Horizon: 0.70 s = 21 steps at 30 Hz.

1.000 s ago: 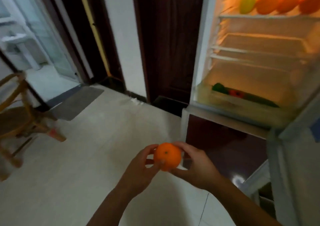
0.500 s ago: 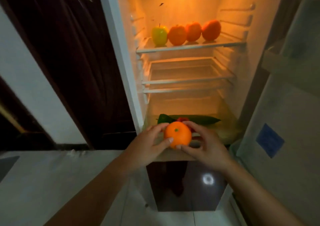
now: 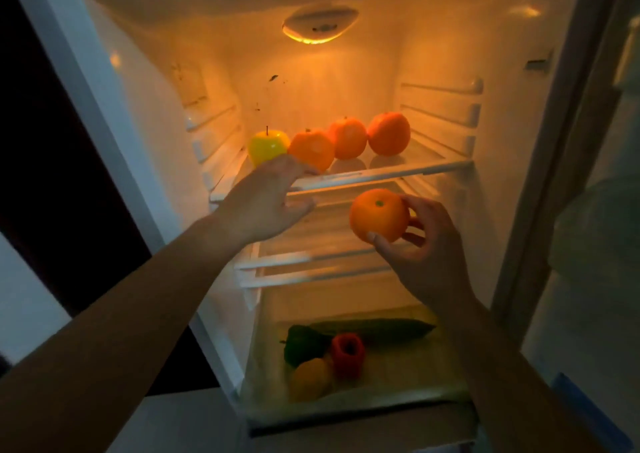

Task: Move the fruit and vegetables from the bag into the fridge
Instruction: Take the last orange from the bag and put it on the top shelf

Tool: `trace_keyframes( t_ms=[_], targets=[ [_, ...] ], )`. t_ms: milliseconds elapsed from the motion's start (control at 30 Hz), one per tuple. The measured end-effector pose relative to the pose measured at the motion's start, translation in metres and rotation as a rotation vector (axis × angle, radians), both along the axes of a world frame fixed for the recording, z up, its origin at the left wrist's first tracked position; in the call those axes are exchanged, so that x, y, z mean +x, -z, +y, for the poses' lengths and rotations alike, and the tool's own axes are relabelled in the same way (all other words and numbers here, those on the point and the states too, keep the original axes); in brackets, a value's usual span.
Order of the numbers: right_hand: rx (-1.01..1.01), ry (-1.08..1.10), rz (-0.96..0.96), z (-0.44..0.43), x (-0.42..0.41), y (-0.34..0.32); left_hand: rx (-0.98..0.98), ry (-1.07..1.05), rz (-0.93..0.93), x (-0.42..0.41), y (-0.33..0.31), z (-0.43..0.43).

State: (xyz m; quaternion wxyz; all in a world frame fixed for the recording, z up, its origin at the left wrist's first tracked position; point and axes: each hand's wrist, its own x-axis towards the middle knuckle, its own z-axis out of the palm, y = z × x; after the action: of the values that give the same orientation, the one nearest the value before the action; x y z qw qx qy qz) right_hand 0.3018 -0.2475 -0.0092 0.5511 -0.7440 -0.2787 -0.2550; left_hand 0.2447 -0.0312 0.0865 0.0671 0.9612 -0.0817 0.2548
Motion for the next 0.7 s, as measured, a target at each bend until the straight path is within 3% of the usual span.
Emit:
trace_keyframes(
  t_ms=[267,533,700],
  targets=[
    [0.083,0.064,-0.066,0.023,0.033,-0.021,0.290,-0.103,-0.030,0.084,-0.036,0.034],
    [-0.055,0.098,-0.198,0.039,0.081,-0.048,0.276,-0.175,0.115,0.106,-0.030,0.048],
    [-0.079,0.099,-0.137,0.045,0.094,-0.056,0.258,-0.196,0.038,0.106,-0.025,0.048]
  ],
)
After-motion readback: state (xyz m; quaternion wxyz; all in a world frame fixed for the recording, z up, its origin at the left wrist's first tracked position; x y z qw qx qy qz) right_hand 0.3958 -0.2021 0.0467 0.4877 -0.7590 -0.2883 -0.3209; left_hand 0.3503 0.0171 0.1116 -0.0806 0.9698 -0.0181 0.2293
